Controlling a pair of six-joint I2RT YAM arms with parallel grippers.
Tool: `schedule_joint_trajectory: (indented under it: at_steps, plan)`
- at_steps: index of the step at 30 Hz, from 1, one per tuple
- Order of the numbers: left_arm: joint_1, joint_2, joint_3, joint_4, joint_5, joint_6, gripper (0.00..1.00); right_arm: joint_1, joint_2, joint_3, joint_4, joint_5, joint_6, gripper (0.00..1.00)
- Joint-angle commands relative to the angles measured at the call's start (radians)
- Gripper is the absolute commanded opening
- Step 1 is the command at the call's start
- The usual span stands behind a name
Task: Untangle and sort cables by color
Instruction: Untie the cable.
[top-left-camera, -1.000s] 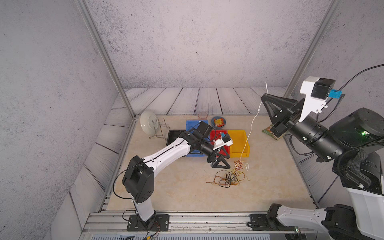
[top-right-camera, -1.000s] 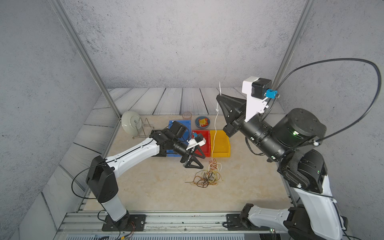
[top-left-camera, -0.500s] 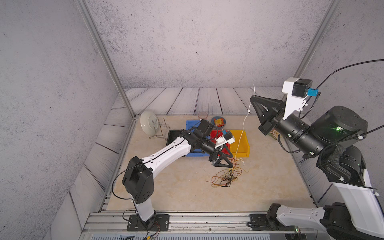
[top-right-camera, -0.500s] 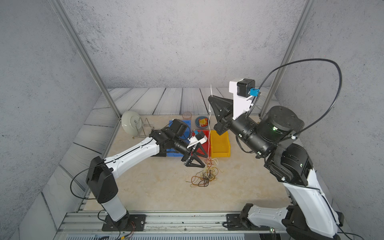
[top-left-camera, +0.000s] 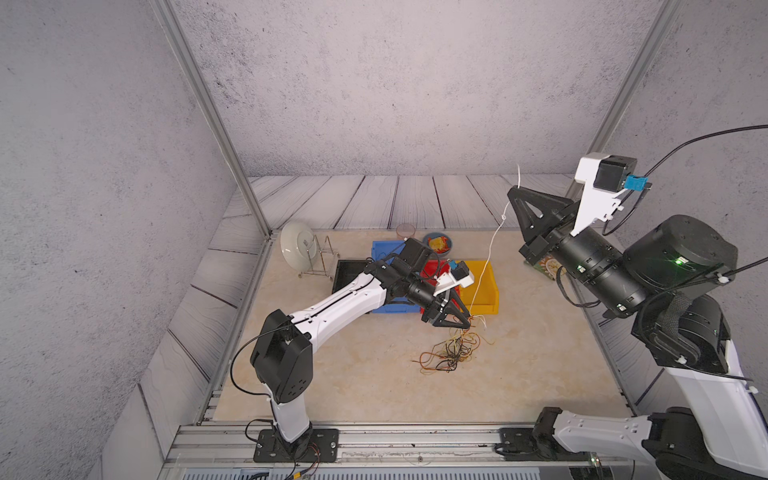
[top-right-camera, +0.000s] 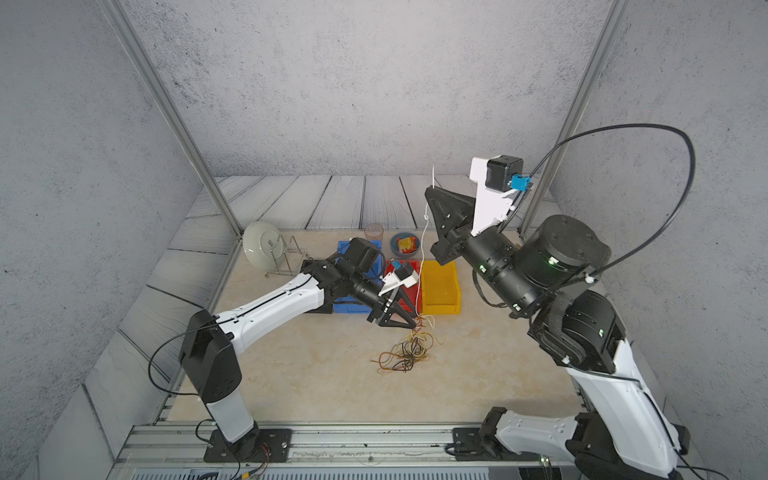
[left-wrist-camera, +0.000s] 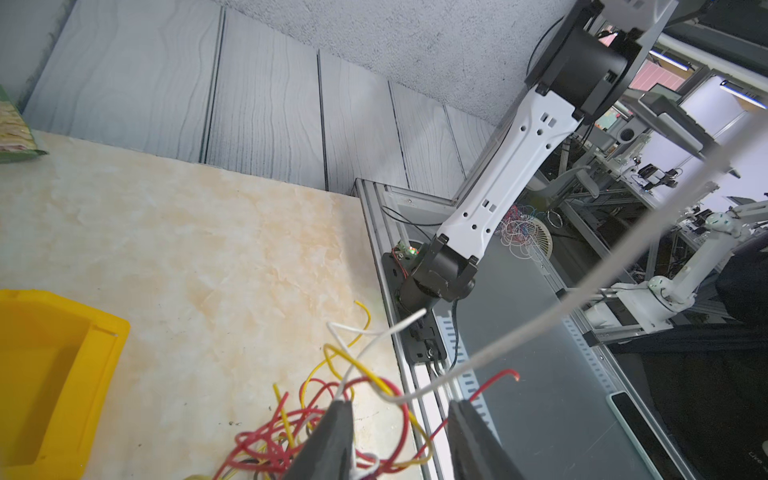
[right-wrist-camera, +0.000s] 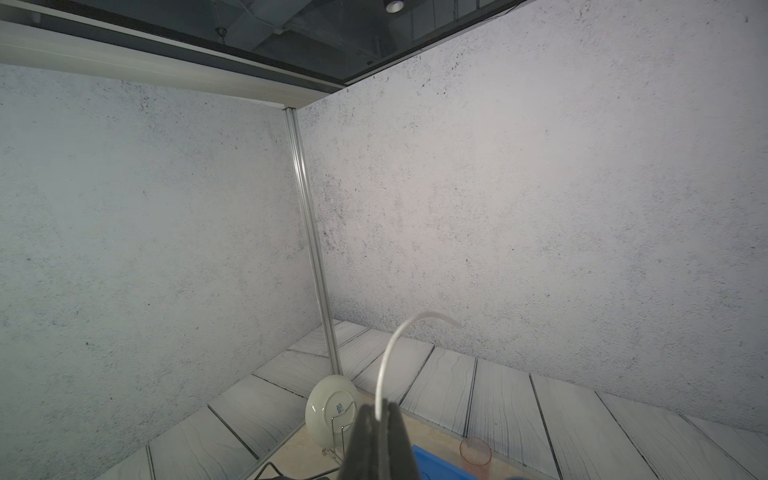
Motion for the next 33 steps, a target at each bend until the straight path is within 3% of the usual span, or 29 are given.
schedule_joint_trajectory:
  at_steps: [1,8,13,18,22,27,33]
  plan:
    - [-0.007,-0.022,-0.050,-0.033,-0.035,0.059,0.39,-0.002,-0.021,0.009,0.006,0.065,-0.017,0.00]
    - [-0.004,-0.032,0.002,-0.103,-0.046,0.083,0.00,-0.004,-0.017,-0.012,-0.001,0.122,-0.052,0.00]
    - [0.000,-0.071,0.041,-0.217,-0.034,0.149,0.00,-0.003,0.013,-0.011,-0.044,0.270,-0.141,0.00]
    - [0.001,-0.130,0.050,-0.397,-0.064,0.321,0.00,-0.054,0.064,0.004,-0.076,0.419,-0.217,0.00]
    - [0.001,-0.182,0.046,-0.530,-0.109,0.442,0.00,-0.238,0.112,0.034,-0.198,0.314,-0.104,0.00]
    - [0.022,-0.234,0.033,-0.671,-0.184,0.541,0.00,-0.395,0.127,-0.019,-0.218,0.245,-0.027,0.00]
    - [0.141,-0.307,-0.006,-0.775,-0.209,0.621,0.00,-0.583,0.147,-0.051,-0.235,0.138,0.071,0.00]
